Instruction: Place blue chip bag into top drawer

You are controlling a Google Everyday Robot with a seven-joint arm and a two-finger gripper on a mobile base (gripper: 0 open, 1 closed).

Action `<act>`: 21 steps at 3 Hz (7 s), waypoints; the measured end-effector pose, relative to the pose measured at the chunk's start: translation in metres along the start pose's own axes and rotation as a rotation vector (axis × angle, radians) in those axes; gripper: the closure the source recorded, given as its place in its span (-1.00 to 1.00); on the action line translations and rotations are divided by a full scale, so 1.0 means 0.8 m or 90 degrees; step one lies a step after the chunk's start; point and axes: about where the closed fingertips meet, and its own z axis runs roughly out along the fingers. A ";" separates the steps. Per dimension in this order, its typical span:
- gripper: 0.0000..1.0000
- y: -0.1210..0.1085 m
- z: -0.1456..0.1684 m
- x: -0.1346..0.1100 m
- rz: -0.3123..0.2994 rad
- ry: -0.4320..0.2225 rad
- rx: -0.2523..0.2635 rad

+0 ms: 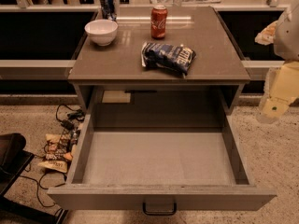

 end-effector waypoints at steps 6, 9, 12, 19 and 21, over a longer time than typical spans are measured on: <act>-1.00 -0.124 0.116 -0.133 0.014 -0.289 0.053; -1.00 -0.200 0.193 -0.226 0.043 -0.280 0.113; -0.16 -0.231 0.285 -0.249 0.080 -0.212 0.125; 1.00 -0.173 0.100 -0.247 -0.014 -0.359 0.205; 1.00 -0.074 0.137 -0.214 -0.008 -0.413 0.145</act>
Offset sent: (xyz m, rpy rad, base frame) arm 0.1123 0.0678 -0.0593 0.2863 -0.1206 0.0697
